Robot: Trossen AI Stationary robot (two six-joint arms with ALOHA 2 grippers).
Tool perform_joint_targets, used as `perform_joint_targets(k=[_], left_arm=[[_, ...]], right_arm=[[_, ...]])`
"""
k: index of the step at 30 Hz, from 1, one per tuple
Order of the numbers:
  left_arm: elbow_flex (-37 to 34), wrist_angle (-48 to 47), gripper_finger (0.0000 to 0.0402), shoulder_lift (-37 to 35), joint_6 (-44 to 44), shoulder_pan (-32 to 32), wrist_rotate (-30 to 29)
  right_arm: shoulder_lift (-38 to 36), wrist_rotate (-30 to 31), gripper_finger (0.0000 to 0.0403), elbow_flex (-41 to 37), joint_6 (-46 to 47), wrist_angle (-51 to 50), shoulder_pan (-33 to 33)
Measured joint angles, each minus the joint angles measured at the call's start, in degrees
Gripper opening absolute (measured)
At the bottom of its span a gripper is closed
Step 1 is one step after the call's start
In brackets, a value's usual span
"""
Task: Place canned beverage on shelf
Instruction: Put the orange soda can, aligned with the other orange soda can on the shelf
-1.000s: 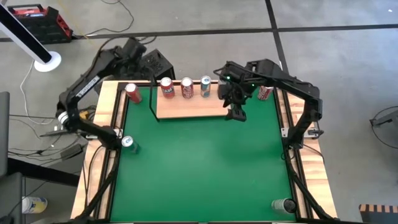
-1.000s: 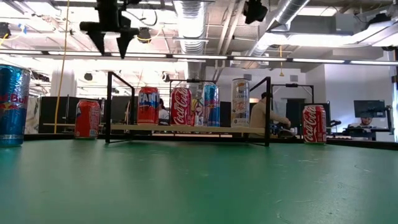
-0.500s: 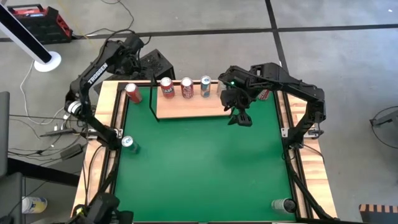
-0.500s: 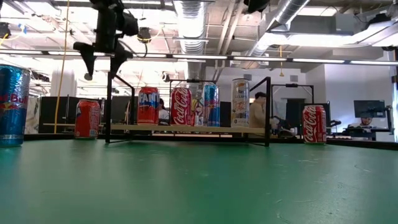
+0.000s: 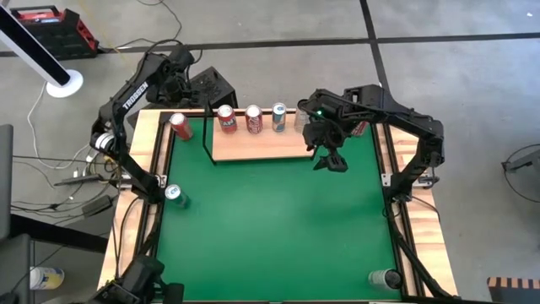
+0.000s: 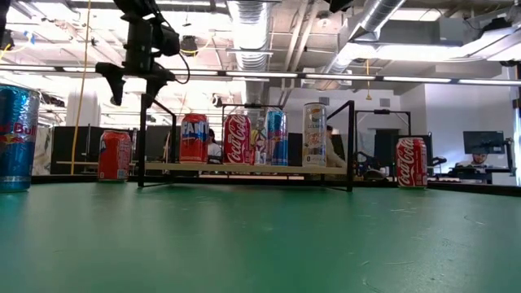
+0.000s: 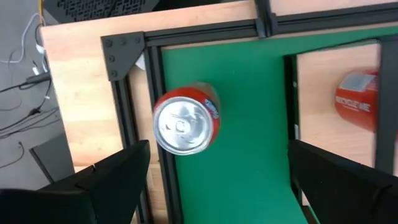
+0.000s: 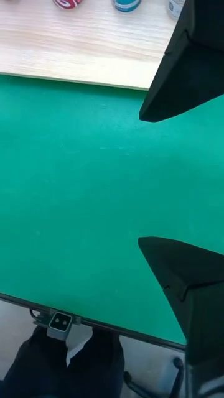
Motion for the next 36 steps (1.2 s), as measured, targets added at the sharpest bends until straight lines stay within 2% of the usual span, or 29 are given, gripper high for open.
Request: perform_joint_targets(k=[8, 15, 26, 30, 33, 36], left_arm=[[0.00, -1.06, 0.0366, -0.02, -0.85, -2.91, -0.26], [-0.04, -6.63, 0.0366, -0.64, -2.30, -5.58, -5.70], [-0.04, -4.00, 0.0366, -14.28, -7.41, -15.28, -8.29], [-0.25, -5.50, 0.0366, -17.15, -9.92, -16.94, -12.02], [-4.27, -4.67, 0.0366, -19.77, -11.44, -17.26, -12.62], [-12.21, 0.05, 0.0366, -22.78, -12.69, -17.30, -10.03]], right_arm=[[-0.01, -0.22, 0.0344, 0.00, -3.57, 0.04, -0.90], [0.01, -0.42, 0.0344, 0.00, -3.08, 0.17, -1.92], [0.04, -0.46, 0.0344, 0.00, -4.82, 4.34, -1.93], [0.05, -0.48, 0.0344, -0.02, -5.95, 8.32, -2.76], [0.06, -0.48, 0.0344, -0.02, -6.06, 10.08, -3.56], [0.08, -0.48, 0.0344, -0.02, -6.02, 10.15, -4.06]])
